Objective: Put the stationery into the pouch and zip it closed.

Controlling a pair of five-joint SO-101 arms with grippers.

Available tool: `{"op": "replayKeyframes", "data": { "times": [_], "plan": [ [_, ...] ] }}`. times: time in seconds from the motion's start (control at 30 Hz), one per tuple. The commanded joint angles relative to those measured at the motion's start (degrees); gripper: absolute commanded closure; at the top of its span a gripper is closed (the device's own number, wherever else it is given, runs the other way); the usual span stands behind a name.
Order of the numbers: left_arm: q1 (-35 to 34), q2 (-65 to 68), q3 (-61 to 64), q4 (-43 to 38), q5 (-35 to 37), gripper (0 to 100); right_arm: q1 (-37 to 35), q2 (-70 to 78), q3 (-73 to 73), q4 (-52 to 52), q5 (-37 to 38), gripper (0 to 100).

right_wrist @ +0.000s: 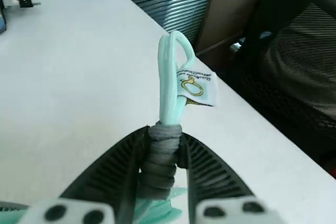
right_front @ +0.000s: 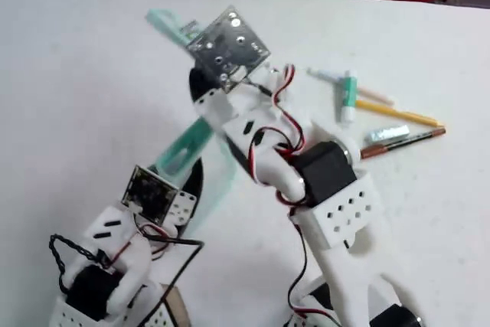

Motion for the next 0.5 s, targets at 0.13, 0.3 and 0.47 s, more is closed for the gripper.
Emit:
{"op": "replayKeyframes", "data": {
  "times": [0.13,0.3,0.47],
  "plan": [
    [0.2,0.2,0.3,0.1,0.2,97,3.2,-1.3,-0.4,-3.6,-0.4,97.9],
    [0.1,0.2,0.3,0.1,0.2,97,5.8,-1.3,1.6,-5.8,-0.3,97.9],
    [0.1,0.2,0.3,0.1,0.2,97,8.3,-1.2,9.0,-14.8,-0.3,97.9]
  ]
}}
